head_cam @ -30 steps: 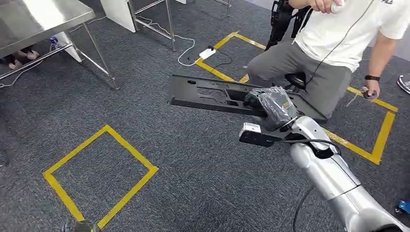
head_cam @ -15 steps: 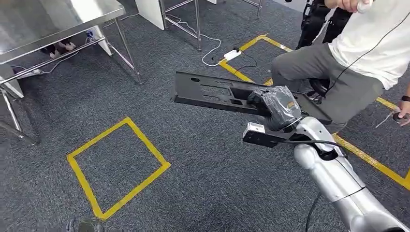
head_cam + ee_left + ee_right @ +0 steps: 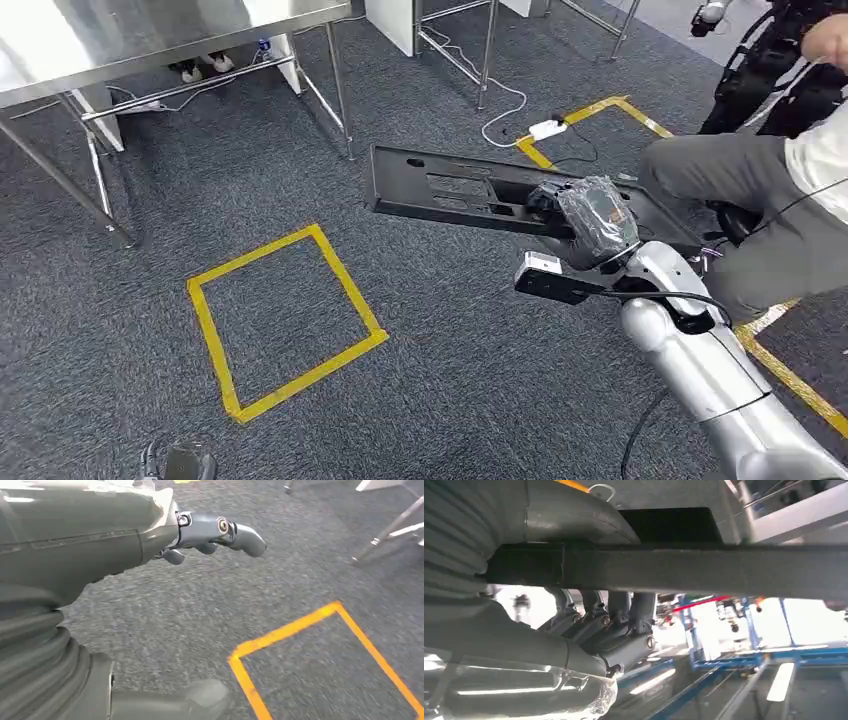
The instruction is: Take the parts from the cabinet and place them on the table.
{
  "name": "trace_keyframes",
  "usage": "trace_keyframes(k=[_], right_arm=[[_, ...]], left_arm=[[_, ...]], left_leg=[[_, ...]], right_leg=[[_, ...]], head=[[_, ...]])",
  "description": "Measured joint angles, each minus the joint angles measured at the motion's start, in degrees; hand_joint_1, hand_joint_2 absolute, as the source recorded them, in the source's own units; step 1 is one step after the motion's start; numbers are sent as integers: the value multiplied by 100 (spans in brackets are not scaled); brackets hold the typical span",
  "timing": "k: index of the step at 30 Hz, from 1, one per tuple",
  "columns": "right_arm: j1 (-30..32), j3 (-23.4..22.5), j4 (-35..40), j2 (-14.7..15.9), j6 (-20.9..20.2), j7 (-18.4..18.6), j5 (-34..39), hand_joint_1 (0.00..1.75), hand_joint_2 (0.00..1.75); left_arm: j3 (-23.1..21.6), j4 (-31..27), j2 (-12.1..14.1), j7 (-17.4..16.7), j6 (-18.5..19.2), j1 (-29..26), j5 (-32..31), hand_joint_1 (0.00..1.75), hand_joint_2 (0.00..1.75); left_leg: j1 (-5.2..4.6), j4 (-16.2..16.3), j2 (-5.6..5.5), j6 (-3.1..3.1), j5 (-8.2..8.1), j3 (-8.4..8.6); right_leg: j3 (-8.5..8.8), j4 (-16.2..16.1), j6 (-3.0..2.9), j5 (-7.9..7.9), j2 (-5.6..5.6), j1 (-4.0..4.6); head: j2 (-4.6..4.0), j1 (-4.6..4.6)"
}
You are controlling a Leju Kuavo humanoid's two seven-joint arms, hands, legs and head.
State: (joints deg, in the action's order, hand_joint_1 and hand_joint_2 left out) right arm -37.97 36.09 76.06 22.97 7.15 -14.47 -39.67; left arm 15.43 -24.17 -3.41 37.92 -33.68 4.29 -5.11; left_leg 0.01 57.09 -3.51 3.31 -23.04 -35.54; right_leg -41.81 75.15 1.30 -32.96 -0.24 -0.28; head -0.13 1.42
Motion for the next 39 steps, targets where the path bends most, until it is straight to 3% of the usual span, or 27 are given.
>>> trace_keyframes(k=[2,3,4,6,8,9,10,11,13,14,17,18,19,20,21,24,25,26,27,28,30,31,33,35,36,37,39], right_arm=[[-11,-4,2,9,0,-2,2,147,175],[-28,-7,2,17,0,-2,2,147,175],[-37,-2,2,24,0,-2,2,147,175],[-34,7,4,26,-2,-4,4,147,175],[-40,11,7,-2,-6,-4,7,147,175],[-76,13,7,-20,-13,-13,9,147,175],[-95,11,9,-20,-22,-13,9,147,175],[-117,9,9,-20,-28,-17,18,147,175],[-130,13,7,-15,-68,-17,24,147,175],[-128,18,7,-18,-81,-17,24,147,175],[-131,46,7,-18,-85,-20,26,147,175],[-134,48,7,-22,-85,-20,26,147,175],[-142,48,7,-26,-85,-24,37,147,175],[-153,48,7,-26,-85,-37,52,147,175],[-179,46,4,-24,-85,-53,74,147,175],[-231,65,-15,-39,-83,-81,146,147,175],[-240,70,-17,-59,-79,-90,164,147,175],[-238,70,-26,-63,-76,-90,177,147,175],[-247,70,-31,-61,-70,-96,190,147,175],[-242,74,-37,-48,-68,-98,195,147,175],[-190,85,-63,-28,-66,-90,195,147,175],[-160,85,-77,-24,-66,-87,195,147,175],[-145,85,-90,-24,-63,-87,195,147,175],[-151,70,-92,-18,-61,-87,197,147,175],[-156,70,-105,-11,-57,-87,199,147,175],[-149,70,-111,-7,-57,-87,197,147,175],[-140,72,-122,-18,-46,-89,195,147,175]], left_arm=[[-31,26,-6,0,0,21,0,0,175],[-37,33,-9,0,0,39,2,0,175],[-39,39,-7,0,-2,56,7,0,175],[-44,59,2,-2,-11,74,17,0,175],[-42,87,4,0,-11,67,26,0,175],[-48,98,13,0,-15,66,26,0,175],[-52,109,9,0,-17,77,24,0,175],[-52,111,13,0,-17,95,31,0,175],[-48,129,11,0,-20,96,42,0,175],[-50,148,4,0,-20,93,42,0,175],[-48,170,4,0,-20,93,48,0,175],[-48,173,9,0,-20,94,48,0,175],[-48,173,11,0,-26,97,50,0,175],[-46,173,13,0,-39,103,70,0,175],[-46,175,15,0,-55,119,96,0,175],[-46,177,11,0,-83,103,144,0,175],[-44,175,13,0,-87,97,146,0,175],[-48,168,-4,0,-87,78,146,0,175],[-52,166,-7,0,-85,86,146,0,175],[-57,166,0,0,-75,90,144,0,175],[-68,166,-7,0,-59,67,144,0,175],[-70,166,-11,0,-52,51,144,0,175],[-72,168,-15,0,-13,37,144,0,175],[-74,168,-13,-2,-7,37,144,0,175],[-74,168,-4,-2,-4,37,144,0,175],[-76,168,2,0,-2,30,144,0,175],[-79,168,2,0,-2,-14,144,0,175]], left_leg=[[16,29,-151,-19,-11,6],[23,64,-229,-48,-31,-3],[20,86,-282,-78,-43,-32],[-1,103,-383,-142,-39,-92],[22,82,-473,-199,-15,-111],[23,130,-317,-225,-61,-132],[-22,308,37,-264,-185,-200],[-3,650,209,-295,-382,-360],[35,1530,313,-327,-764,-804],[51,1885,323,-344,-843,-1008],[63,1605,346,-346,-560,-917],[61,1152,388,-326,-316,-685],[48,591,516,-287,-72,-380],[7,184,797,-229,13,-153],[-42,134,780,-224,-31,-135],[-62,134,579,-175,-31,-185],[-34,46,497,-114,22,-100],[-10,-2,442,-93,43,-73],[18,-9,401,-36,65,-68],[24,-10,321,-32,63,-70],[26,-9,158,-24,57,-70],[26,-6,76,-25,57,-69],[42,14,-82,-39,50,-67],[61,68,-195,-88,19,-71],[21,149,-286,-158,-25,-117],[26,138,-326,-184,-19,-132],[45,108,-399,-229,8,-143]], right_leg=[[362,-851,125,426,39,-43],[634,-1437,188,672,194,-91],[704,-1653,182,696,385,-126],[756,-1674,83,732,262,-84],[755,-1677,37,738,171,-65],[777,-1709,-15,764,111,-122],[792,-1711,-65,746,63,-118],[804,-1711,-115,734,11,-102],[819,-1710,-144,714,-103,-79],[821,-1710,-155,705,-170,-75],[838,-1709,-168,689,-291,-69],[859,-1709,-155,671,-344,-66],[888,-1709,-143,651,-399,-59],[914,-1711,-127,635,-452,-44],[908,-1701,-85,605,-499,30],[940,-1741,-37,589,-665,18],[955,-1746,13,554,-737,97],[901,-1631,30,499,-469,21],[777,-1346,-6,367,-212,15],[531,-845,-45,159,-68,-10],[48,29,-35,-126,-2,-31],[-47,128,10,-103,1,-39],[193,-504,138,246,9,-76],[588,-1356,243,614,147,-140],[756,-1637,201,672,319,-129],[750,-1640,128,683,244,-124],[753,-1624,65,688,174,-101]], head=[[0,-2],[0,-7],[0,-18],[0,-9],[0,-13],[0,-15],[0,26],[0,44],[0,39],[0,37],[0,39],[0,39],[0,39],[0,39],[0,31],[0,20],[0,33],[0,18],[0,24],[0,-26],[0,-28],[0,-22],[0,-26],[0,-31],[0,-44],[0,-35],[0,-33]])
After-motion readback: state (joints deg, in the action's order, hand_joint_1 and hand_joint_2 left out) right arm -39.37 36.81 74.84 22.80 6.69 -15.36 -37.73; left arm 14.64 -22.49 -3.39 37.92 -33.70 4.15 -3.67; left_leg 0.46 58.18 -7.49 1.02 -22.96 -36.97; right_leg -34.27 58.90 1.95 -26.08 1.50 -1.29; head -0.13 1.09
